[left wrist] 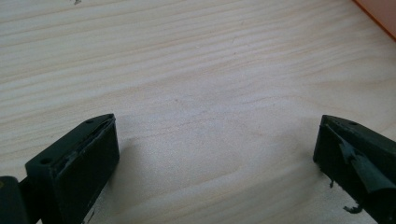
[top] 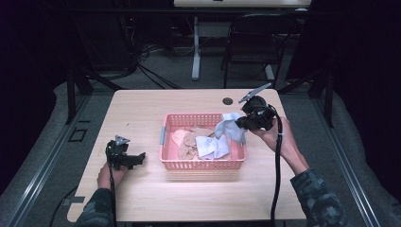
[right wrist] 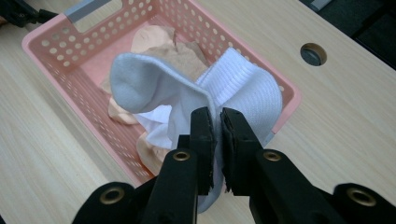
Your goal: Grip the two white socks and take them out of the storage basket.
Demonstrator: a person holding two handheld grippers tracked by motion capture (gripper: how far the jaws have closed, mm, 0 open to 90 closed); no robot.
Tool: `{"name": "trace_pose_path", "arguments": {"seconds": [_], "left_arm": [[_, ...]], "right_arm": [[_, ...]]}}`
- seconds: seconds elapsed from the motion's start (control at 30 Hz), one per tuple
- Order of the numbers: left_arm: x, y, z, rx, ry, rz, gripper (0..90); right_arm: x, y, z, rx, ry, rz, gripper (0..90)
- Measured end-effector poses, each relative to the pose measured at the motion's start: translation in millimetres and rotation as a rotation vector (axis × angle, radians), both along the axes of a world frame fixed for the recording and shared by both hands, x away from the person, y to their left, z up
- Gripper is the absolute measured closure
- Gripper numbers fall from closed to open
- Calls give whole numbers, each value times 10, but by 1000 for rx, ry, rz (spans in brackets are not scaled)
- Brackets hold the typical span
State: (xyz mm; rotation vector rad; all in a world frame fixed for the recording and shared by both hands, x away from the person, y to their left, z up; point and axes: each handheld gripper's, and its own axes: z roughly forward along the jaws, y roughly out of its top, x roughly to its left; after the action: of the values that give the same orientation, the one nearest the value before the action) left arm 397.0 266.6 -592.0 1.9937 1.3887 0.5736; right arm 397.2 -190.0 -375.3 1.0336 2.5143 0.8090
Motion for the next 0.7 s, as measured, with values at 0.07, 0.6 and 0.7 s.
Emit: {"name": "trace_pose_path", "arguments": {"seconds": [0.07,0.6,0.7], "left_arm": [[0,0,0,0,0,0,0],[0,2,1,2,1,-1,0],[0,0,0,0,0,0,0]], "right_arm": [[-1,-24,35,-1,-4,-6,833],[-48,-365,153,28,-41,-78,833],[-57,-466,157,30,-45,-102,833]]}}
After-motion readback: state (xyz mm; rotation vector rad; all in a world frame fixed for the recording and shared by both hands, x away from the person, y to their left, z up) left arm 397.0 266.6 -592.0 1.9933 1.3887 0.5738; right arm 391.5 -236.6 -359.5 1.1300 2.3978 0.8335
